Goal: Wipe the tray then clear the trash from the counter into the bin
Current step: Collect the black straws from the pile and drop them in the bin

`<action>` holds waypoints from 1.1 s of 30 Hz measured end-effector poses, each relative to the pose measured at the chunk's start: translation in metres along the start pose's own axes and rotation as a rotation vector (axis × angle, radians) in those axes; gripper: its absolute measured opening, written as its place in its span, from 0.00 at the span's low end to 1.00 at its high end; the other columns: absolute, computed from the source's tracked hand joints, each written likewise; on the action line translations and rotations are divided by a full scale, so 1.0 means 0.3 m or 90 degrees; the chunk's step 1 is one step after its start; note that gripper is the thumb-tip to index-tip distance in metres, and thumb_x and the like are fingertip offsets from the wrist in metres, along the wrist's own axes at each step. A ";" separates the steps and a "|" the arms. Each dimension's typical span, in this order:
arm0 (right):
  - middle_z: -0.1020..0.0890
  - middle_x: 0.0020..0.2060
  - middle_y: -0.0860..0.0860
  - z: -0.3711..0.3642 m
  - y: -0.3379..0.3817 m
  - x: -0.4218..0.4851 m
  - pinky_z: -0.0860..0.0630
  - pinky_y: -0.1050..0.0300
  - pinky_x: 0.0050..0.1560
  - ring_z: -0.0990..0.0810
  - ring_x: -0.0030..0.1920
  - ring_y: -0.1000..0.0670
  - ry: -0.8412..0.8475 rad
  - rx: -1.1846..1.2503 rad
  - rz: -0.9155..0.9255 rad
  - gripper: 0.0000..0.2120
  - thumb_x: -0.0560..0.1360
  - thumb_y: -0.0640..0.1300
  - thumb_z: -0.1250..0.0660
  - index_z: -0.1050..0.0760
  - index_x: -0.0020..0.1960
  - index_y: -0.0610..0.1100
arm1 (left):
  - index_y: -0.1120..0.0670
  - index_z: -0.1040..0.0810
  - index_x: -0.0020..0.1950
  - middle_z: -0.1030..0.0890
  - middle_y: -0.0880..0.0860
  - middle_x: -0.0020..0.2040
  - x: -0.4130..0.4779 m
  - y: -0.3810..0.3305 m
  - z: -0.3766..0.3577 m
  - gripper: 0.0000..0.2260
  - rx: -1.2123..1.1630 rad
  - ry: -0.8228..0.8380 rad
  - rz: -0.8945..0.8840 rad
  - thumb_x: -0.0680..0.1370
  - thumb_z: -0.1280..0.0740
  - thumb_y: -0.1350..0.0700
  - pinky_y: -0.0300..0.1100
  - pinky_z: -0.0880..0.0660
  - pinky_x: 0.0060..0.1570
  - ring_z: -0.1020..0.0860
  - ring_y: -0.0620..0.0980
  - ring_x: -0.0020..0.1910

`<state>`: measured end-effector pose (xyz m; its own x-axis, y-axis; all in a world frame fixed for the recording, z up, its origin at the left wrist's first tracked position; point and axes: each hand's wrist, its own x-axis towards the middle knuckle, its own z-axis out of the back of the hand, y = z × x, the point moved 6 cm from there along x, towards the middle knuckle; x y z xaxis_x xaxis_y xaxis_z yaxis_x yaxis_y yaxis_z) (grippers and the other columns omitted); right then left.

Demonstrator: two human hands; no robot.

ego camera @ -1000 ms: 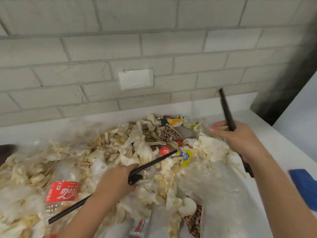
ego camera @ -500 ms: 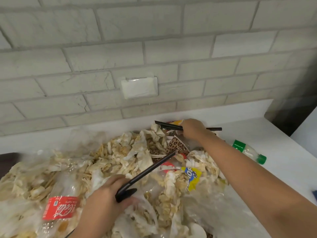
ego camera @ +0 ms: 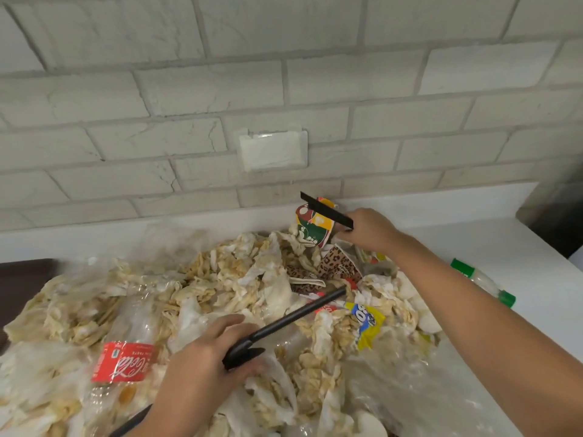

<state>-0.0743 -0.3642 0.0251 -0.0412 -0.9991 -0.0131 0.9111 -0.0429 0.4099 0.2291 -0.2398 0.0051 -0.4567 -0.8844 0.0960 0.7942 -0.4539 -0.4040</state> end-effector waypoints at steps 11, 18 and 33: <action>0.23 0.57 0.58 -0.131 0.165 -0.292 0.25 0.55 0.48 0.22 0.56 0.48 0.210 -0.144 0.107 0.24 0.71 0.65 0.36 0.24 0.58 0.50 | 0.34 0.26 0.59 0.35 0.19 0.48 0.005 -0.006 -0.039 0.31 -0.040 0.071 -0.010 0.60 0.40 0.23 0.19 0.34 0.44 0.26 0.31 0.55; 0.23 0.31 0.54 -0.025 0.172 -0.269 0.27 0.59 0.31 0.23 0.31 0.53 0.129 -0.048 0.020 0.11 0.74 0.59 0.36 0.25 0.40 0.52 | 0.47 0.19 0.48 0.21 0.37 0.46 0.053 0.021 0.158 0.16 -0.135 -0.223 0.083 0.68 0.28 0.39 0.24 0.29 0.38 0.22 0.35 0.38; 0.21 0.42 0.54 -0.147 0.124 -0.134 0.26 0.58 0.43 0.21 0.43 0.51 0.166 -0.092 0.100 0.17 0.75 0.58 0.36 0.27 0.61 0.55 | 0.46 0.25 0.61 0.24 0.44 0.39 0.410 0.149 -0.067 0.15 -0.031 0.016 0.296 0.74 0.35 0.48 0.41 0.26 0.40 0.24 0.48 0.40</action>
<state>-0.0207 -0.3259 0.0005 0.1927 -0.9606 -0.2003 0.9478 0.1294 0.2915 0.2003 -0.3666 -0.0195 -0.0663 -0.9897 -0.1266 0.8974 -0.0037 -0.4412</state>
